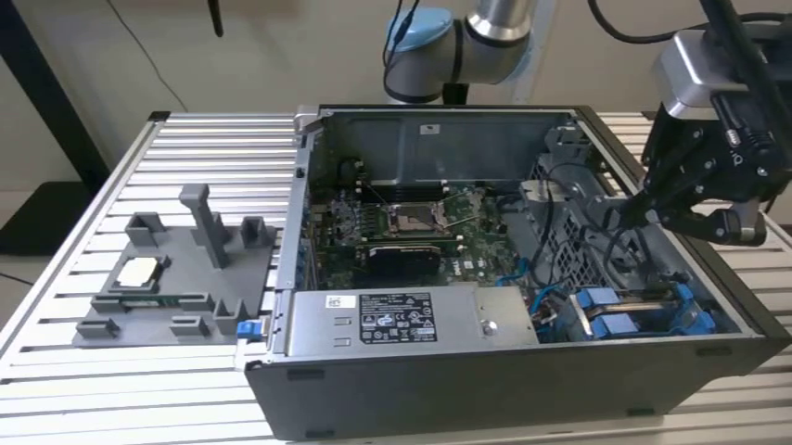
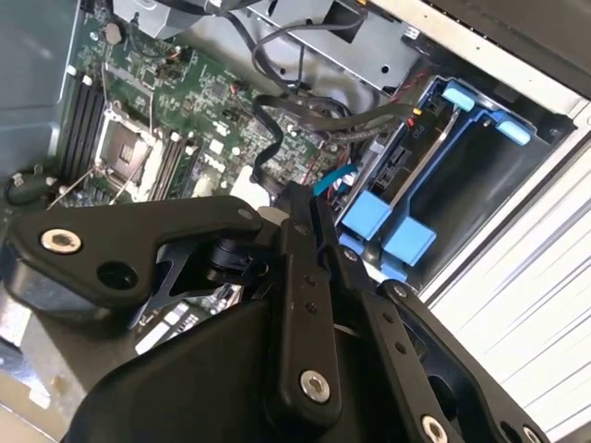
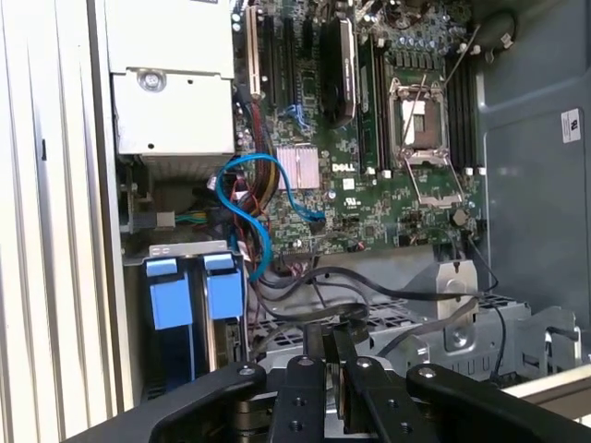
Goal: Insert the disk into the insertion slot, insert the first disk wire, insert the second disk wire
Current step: 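Insert the second disk wire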
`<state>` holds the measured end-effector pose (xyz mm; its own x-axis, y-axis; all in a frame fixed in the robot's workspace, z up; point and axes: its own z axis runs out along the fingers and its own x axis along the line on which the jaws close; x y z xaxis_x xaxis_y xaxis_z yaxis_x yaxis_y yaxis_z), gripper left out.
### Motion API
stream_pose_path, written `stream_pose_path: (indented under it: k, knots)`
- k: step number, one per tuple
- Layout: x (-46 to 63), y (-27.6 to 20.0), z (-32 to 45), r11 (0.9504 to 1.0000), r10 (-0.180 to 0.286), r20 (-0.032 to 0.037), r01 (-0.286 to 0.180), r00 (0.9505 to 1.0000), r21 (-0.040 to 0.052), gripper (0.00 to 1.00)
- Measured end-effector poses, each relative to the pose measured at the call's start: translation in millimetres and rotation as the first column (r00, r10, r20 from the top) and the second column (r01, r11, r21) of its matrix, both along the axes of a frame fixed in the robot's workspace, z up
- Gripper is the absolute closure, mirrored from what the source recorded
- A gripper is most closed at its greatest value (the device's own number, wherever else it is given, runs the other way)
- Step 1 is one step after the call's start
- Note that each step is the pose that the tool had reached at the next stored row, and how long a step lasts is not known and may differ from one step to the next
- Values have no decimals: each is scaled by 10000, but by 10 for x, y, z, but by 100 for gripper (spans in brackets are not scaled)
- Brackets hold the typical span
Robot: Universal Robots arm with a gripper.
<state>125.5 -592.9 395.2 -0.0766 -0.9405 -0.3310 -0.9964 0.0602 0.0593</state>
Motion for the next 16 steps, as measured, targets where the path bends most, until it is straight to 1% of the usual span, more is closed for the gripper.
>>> stream_pose_path:
  k: [9,16]
  knots:
    - [0,-9,-158,10000,0,0,0,10000,-1,84]
    - [0,-68,-262,10000,-1,0,1,10000,-12,84]
